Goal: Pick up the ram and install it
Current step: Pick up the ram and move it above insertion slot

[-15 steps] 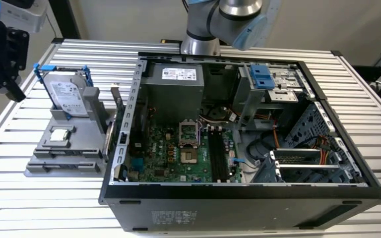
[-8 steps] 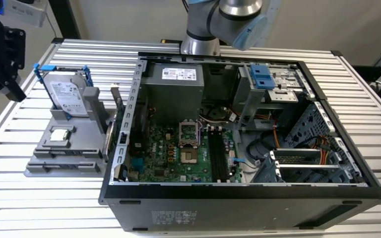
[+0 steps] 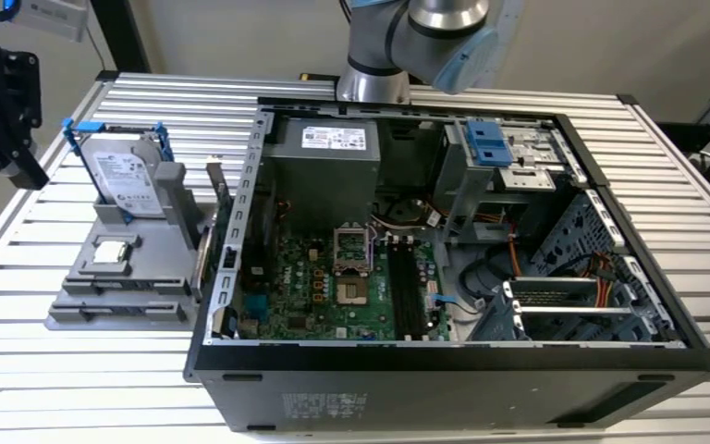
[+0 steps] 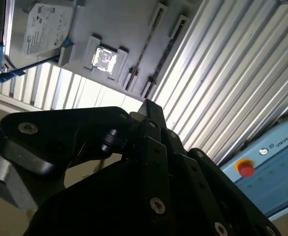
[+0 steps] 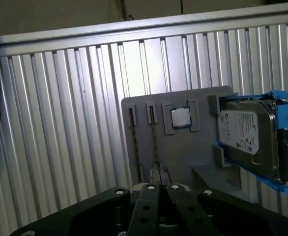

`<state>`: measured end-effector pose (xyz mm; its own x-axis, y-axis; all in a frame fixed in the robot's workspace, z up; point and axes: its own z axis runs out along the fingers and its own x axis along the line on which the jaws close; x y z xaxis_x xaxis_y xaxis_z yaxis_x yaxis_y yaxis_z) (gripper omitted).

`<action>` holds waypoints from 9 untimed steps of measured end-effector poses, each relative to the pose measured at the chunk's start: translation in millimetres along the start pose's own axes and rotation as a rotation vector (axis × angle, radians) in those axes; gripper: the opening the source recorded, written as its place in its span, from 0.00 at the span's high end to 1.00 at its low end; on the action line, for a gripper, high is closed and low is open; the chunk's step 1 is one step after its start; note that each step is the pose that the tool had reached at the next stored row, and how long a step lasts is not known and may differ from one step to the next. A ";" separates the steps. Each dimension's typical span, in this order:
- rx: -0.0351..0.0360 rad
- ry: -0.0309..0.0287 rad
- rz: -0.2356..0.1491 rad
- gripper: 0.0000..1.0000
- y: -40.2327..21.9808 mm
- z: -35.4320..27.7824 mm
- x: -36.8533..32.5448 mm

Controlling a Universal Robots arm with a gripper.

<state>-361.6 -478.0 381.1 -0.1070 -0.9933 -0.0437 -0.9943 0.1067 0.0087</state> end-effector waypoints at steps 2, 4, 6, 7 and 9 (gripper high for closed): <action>-0.0009 0.0002 -0.035 1.00 -0.1 0.1 0.1; -0.0018 0.0004 -0.069 1.00 -0.1 0.2 0.1; -0.0030 0.0008 -0.101 1.00 -0.1 0.2 0.0; -0.0036 0.0009 -0.116 1.00 -0.1 0.3 0.1; -0.0048 0.0011 -0.144 1.00 -0.1 0.4 0.1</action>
<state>-361.5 -478.1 380.7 0.0366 -0.9984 -0.0438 -0.9993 -0.0370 0.0071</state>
